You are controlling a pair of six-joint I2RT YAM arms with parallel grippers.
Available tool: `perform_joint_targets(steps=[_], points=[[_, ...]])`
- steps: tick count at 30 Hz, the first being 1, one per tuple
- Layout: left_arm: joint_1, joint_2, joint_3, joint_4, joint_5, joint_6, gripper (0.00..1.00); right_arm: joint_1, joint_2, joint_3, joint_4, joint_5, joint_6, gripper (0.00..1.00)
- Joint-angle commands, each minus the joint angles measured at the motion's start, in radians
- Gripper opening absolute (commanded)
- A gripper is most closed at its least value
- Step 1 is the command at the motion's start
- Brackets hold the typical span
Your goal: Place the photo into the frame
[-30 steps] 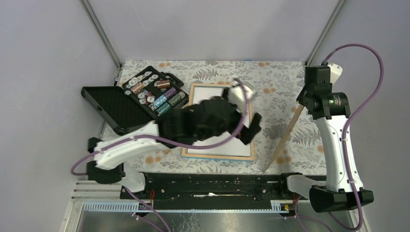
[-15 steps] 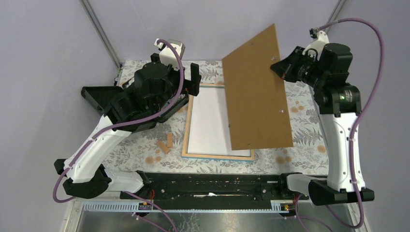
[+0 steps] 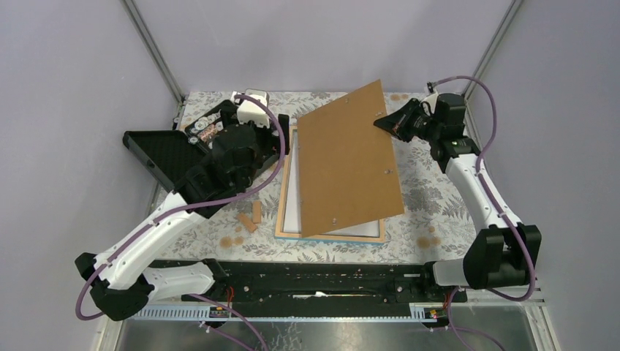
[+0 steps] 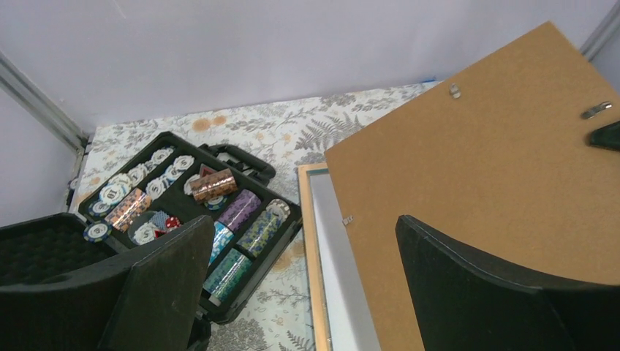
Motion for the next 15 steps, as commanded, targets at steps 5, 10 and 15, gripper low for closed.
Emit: perform_joint_targets(steps=[5, 10, 15], points=[[0.084, 0.068, -0.032, 0.073, 0.126, -0.063, 0.99, 0.040, 0.025, -0.090, 0.321, -0.012, 0.146, 0.00], [0.128, 0.075, -0.027, 0.061, 0.186, -0.099, 0.99, 0.049, 0.063, -0.180, 0.422, -0.004, 0.188, 0.00], [0.166, 0.081, -0.029, 0.060, 0.232, -0.121, 0.99, 0.058, 0.107, -0.249, 0.523, 0.016, 0.214, 0.00]])
